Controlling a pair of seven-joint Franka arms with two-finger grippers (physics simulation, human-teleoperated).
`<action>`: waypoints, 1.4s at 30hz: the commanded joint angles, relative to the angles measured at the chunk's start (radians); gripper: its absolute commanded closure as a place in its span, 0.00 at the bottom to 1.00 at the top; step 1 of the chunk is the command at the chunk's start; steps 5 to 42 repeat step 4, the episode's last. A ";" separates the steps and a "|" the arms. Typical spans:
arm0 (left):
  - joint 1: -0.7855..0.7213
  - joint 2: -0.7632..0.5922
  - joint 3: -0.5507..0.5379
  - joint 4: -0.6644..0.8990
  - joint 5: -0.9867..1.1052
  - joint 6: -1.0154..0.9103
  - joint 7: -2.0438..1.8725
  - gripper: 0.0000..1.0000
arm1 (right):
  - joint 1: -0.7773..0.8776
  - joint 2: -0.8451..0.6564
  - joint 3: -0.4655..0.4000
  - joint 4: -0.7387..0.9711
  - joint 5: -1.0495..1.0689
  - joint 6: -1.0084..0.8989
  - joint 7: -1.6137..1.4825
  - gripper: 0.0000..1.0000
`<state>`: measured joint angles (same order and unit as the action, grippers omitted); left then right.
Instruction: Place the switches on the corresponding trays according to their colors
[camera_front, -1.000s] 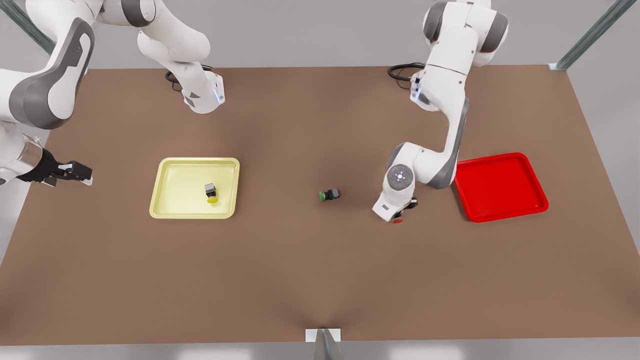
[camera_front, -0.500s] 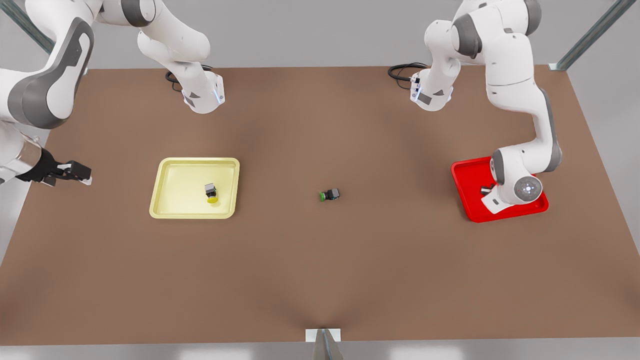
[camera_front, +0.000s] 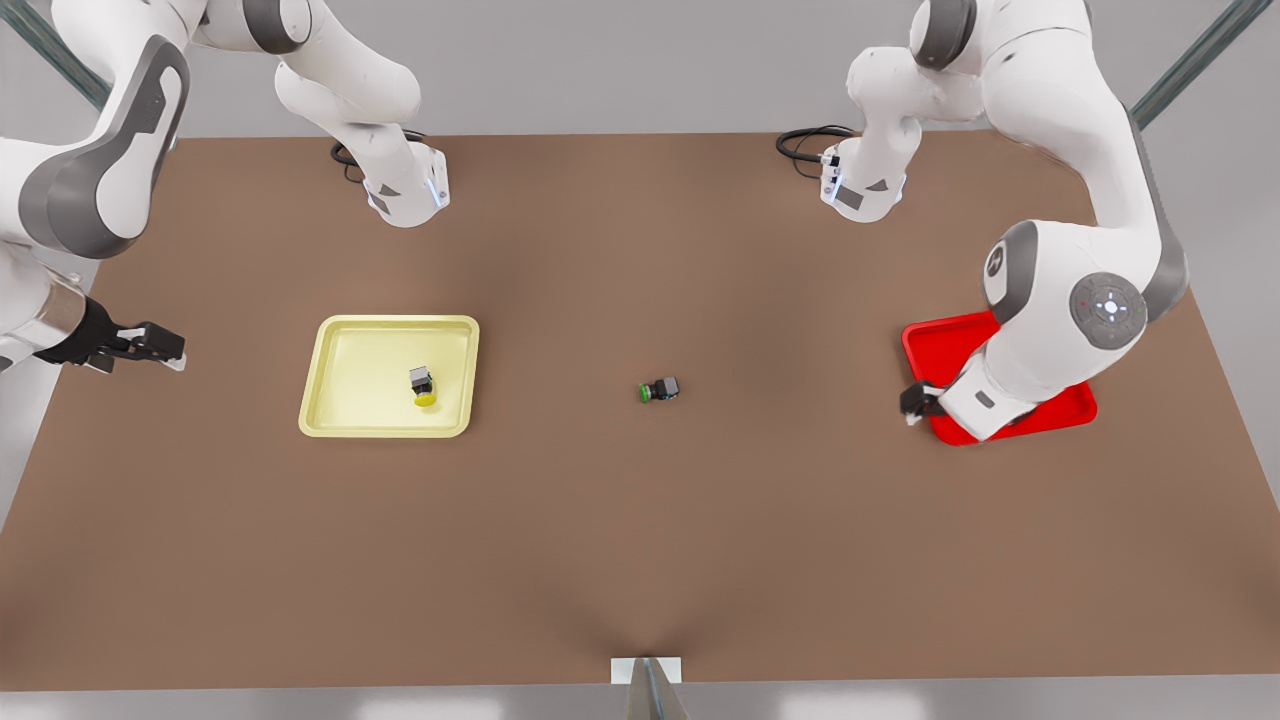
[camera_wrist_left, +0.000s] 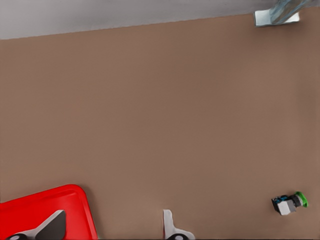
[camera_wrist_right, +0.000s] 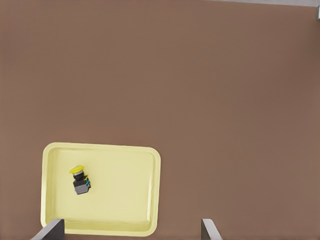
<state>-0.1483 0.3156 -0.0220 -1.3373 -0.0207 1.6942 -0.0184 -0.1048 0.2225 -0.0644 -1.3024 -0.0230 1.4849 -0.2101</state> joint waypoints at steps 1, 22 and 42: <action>0.031 -0.015 -0.041 0.000 0.130 -0.004 0.000 0.00 | 0.000 0.000 0.000 0.000 0.000 0.000 0.000 0.00; 0.079 -0.058 -0.079 -0.010 0.131 -0.001 0.000 0.00 | 0.000 0.000 0.000 0.000 0.000 0.000 0.000 0.00; 0.079 -0.058 -0.079 -0.010 0.131 -0.001 0.000 0.00 | 0.000 0.000 0.000 0.000 0.000 0.000 0.000 0.00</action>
